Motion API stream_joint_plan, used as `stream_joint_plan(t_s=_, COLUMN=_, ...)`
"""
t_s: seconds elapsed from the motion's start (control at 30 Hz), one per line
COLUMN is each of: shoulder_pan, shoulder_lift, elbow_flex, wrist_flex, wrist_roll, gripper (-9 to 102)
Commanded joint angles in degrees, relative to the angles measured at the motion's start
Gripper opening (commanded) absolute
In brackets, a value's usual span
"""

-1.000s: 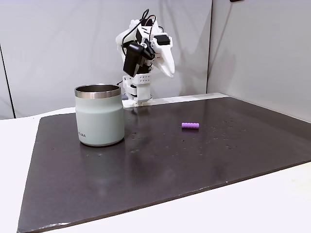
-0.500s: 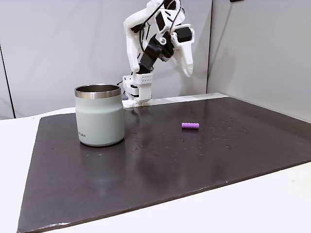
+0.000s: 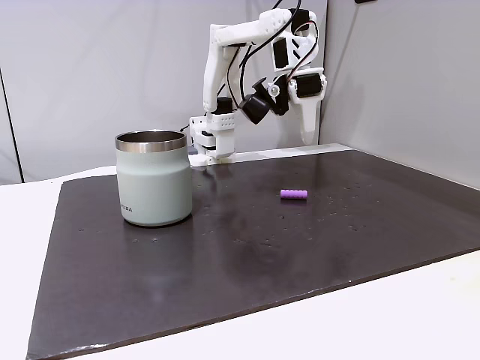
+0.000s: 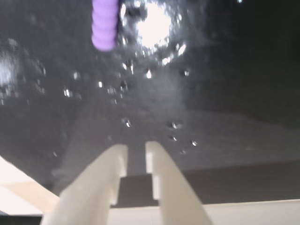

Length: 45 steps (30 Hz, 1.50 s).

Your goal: Grasp a pengrip and put it in the cup.

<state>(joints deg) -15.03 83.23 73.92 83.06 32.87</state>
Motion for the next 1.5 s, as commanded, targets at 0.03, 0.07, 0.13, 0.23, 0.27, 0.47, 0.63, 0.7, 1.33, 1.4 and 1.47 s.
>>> stream_joint_plan(t_s=0.03, shoulder_pan=2.2, shoulder_lift=-4.8, elbow_flex=-8.1, wrist_flex=3.2, wrist_roll=0.7, gripper=2)
stream_joint_plan(t_s=0.07, shoulder_pan=2.5, shoulder_lift=-5.8, elbow_flex=-8.8, wrist_flex=3.7, wrist_roll=1.1, gripper=5)
stream_joint_plan(t_s=0.13, shoulder_pan=2.9, shoulder_lift=-7.1, elbow_flex=-9.1, wrist_flex=4.0, wrist_roll=1.8, gripper=11)
stream_joint_plan(t_s=0.23, shoulder_pan=3.3, shoulder_lift=-9.3, elbow_flex=-10.5, wrist_flex=4.7, wrist_roll=2.1, gripper=18)
stream_joint_plan(t_s=0.27, shoulder_pan=3.5, shoulder_lift=-10.3, elbow_flex=-11.4, wrist_flex=5.0, wrist_roll=2.1, gripper=19)
stream_joint_plan(t_s=0.47, shoulder_pan=3.8, shoulder_lift=-14.9, elbow_flex=-14.8, wrist_flex=5.8, wrist_roll=2.2, gripper=19)
stream_joint_plan(t_s=0.63, shoulder_pan=4.9, shoulder_lift=-18.5, elbow_flex=-16.2, wrist_flex=5.8, wrist_roll=2.3, gripper=19)
stream_joint_plan(t_s=0.7, shoulder_pan=5.6, shoulder_lift=-20.3, elbow_flex=-16.8, wrist_flex=5.8, wrist_roll=2.3, gripper=18)
stream_joint_plan(t_s=1.33, shoulder_pan=6.2, shoulder_lift=-31.3, elbow_flex=-23.6, wrist_flex=5.8, wrist_roll=1.9, gripper=8)
stream_joint_plan(t_s=1.4, shoulder_pan=6.2, shoulder_lift=-32.1, elbow_flex=-23.8, wrist_flex=5.9, wrist_roll=1.3, gripper=4)
stream_joint_plan(t_s=1.47, shoulder_pan=6.5, shoulder_lift=-32.4, elbow_flex=-23.7, wrist_flex=6.0, wrist_roll=1.1, gripper=2)
